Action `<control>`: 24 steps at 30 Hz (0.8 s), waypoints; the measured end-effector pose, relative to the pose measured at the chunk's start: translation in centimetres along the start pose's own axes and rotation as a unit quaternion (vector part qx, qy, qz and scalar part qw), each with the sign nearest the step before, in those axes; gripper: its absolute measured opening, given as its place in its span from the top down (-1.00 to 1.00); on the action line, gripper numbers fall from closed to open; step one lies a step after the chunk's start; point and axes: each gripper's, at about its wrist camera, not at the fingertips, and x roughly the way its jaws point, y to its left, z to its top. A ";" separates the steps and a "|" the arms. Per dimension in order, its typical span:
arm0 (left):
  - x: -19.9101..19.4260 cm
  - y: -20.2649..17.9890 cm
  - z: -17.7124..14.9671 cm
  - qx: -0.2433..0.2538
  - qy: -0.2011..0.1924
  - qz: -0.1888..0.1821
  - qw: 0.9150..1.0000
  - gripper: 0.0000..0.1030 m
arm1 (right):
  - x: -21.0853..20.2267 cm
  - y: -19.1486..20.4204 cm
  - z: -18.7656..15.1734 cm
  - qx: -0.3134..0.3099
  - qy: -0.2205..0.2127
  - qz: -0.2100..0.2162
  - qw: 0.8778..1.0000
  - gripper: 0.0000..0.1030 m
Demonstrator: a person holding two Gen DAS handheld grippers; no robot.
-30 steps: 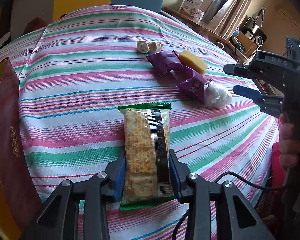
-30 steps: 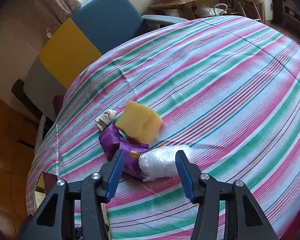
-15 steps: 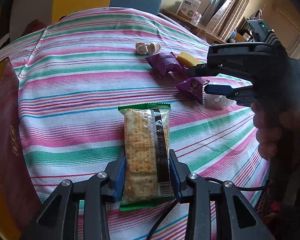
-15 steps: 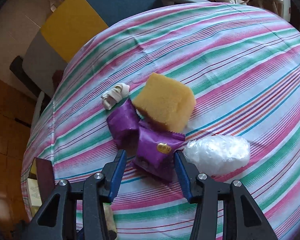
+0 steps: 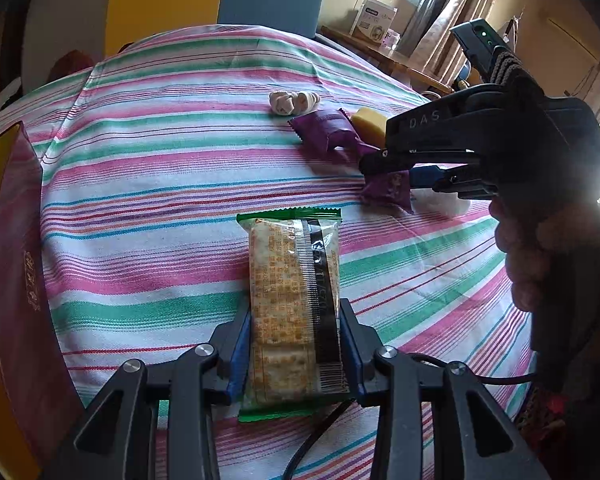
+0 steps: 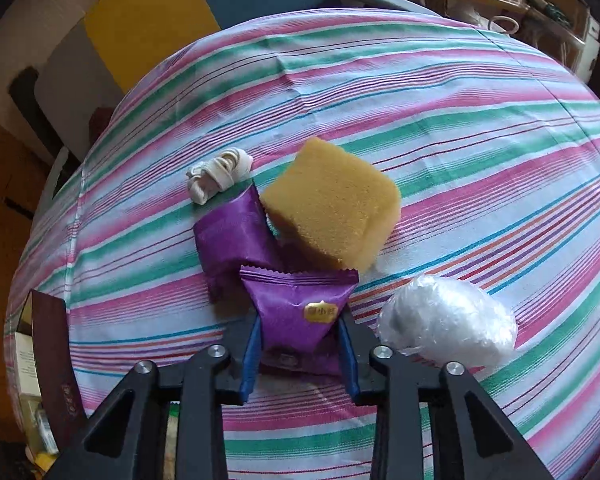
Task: Organize objects
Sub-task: 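Carry the cracker packet toward the tray while the right tool grasps a purple snack packet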
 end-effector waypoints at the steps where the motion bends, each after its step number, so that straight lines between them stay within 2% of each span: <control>1: 0.0 0.0 0.0 0.000 0.000 0.000 1.000 0.23 | 0.1 0.1 -0.1 -0.010 0.009 0.002 1.000 0.38; 7: 0.0 -0.2 0.1 -0.001 0.003 0.003 1.000 0.26 | 0.7 0.8 -0.7 -0.046 0.028 -0.019 0.998 0.39; 14: -1.4 -0.8 -0.2 0.009 0.011 -0.002 1.000 0.27 | 0.7 1.4 -0.7 -0.065 0.026 -0.034 0.997 0.42; 20: -6.0 -1.1 -0.4 0.013 -0.014 -0.028 0.999 0.27 | 0.7 1.8 -0.9 -0.082 0.025 -0.046 0.995 0.42; 24: -9.7 0.9 -0.2 -0.014 -0.036 -0.038 0.999 0.27 | 0.8 2.1 -0.7 -0.091 0.023 -0.053 0.994 0.42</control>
